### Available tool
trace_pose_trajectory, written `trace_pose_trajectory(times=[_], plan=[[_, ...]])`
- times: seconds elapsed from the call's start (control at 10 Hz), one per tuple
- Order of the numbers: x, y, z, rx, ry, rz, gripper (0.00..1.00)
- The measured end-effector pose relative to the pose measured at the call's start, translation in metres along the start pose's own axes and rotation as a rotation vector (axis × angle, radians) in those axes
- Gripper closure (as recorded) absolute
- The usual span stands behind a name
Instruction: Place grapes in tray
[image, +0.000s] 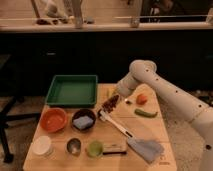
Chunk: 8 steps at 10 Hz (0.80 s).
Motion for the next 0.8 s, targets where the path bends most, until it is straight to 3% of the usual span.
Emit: trace_pose_trajectory(times=[0.3,0.6,0.8], plan=[[-0.001,-0.025,0.020,0.046,-0.047,0.114,1.00],[-0.002,-0.041,0.036,0.056,-0.088,0.159,1.00],[-0.003,-0.044,0.038,0.055,-0.094,0.157,1.00]])
